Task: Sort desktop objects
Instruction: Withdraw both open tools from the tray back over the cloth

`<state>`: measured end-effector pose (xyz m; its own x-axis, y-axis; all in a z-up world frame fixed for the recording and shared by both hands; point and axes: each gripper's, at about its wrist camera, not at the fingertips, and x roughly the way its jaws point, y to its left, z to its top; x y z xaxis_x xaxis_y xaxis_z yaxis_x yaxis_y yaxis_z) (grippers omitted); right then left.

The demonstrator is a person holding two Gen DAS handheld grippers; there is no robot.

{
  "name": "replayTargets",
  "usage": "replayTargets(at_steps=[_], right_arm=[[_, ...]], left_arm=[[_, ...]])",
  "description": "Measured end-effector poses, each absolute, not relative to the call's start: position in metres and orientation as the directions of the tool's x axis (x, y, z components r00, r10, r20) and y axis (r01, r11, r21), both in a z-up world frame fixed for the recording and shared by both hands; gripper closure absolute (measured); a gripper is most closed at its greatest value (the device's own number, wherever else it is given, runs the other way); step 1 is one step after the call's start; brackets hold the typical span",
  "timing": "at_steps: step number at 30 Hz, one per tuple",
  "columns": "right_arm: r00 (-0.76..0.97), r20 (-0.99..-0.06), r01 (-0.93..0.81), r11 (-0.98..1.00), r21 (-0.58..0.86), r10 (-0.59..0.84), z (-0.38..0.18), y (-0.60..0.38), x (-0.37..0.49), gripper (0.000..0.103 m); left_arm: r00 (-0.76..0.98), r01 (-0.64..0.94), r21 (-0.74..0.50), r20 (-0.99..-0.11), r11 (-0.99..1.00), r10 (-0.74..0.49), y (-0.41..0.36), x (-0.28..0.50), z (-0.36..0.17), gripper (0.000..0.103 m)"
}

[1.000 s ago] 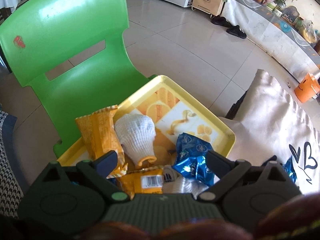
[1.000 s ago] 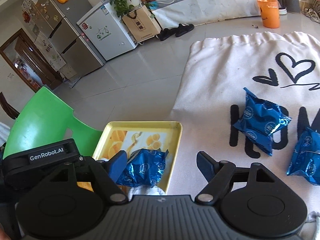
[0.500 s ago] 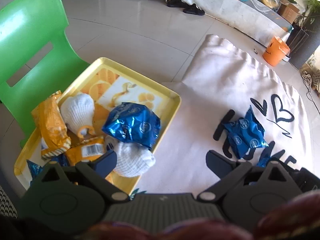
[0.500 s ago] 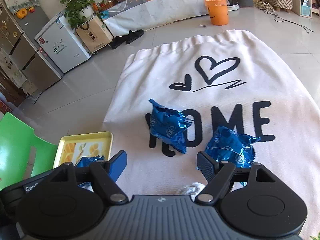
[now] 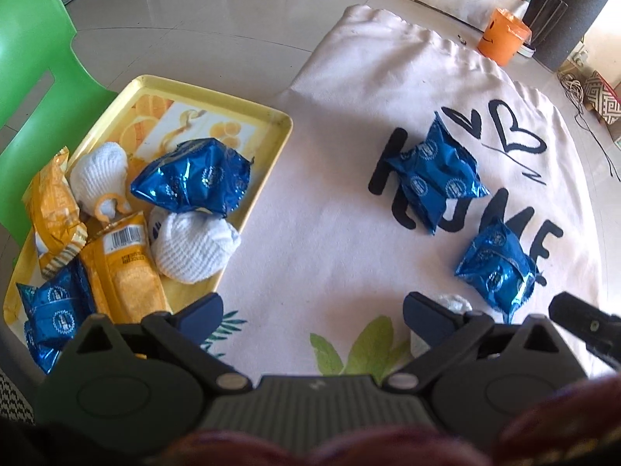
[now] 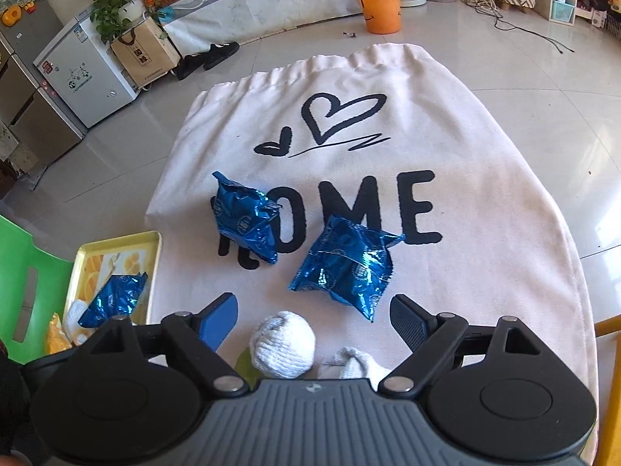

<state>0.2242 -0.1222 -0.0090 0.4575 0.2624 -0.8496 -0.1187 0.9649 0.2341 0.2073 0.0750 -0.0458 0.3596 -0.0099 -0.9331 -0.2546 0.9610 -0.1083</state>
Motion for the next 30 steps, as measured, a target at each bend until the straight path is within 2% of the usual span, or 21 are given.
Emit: replayTargets(at_steps=[8, 13, 30], right_arm=[[0.448, -0.863, -0.071, 0.971, 0.228, 0.235, -0.018, -0.134, 0.238, 0.017], [0.418, -0.865, -0.068, 0.959, 0.274, 0.276, -0.022, -0.132, 0.241, 0.017], [0.386, -0.875, -0.027, 0.952, 0.305, 0.292, -0.033, -0.132, 0.247, 0.017]], left_arm=[[0.304, -0.206, -0.048, -0.953, 0.977, 0.017, 0.063, 0.190, -0.062, 0.001], [0.314, -0.216, -0.021, -0.948, 0.976, 0.049, 0.068, 0.186, -0.063, 0.001], [0.284, -0.270, -0.031, -0.958, 0.962, 0.048, 0.080, 0.178, -0.054, 0.001]])
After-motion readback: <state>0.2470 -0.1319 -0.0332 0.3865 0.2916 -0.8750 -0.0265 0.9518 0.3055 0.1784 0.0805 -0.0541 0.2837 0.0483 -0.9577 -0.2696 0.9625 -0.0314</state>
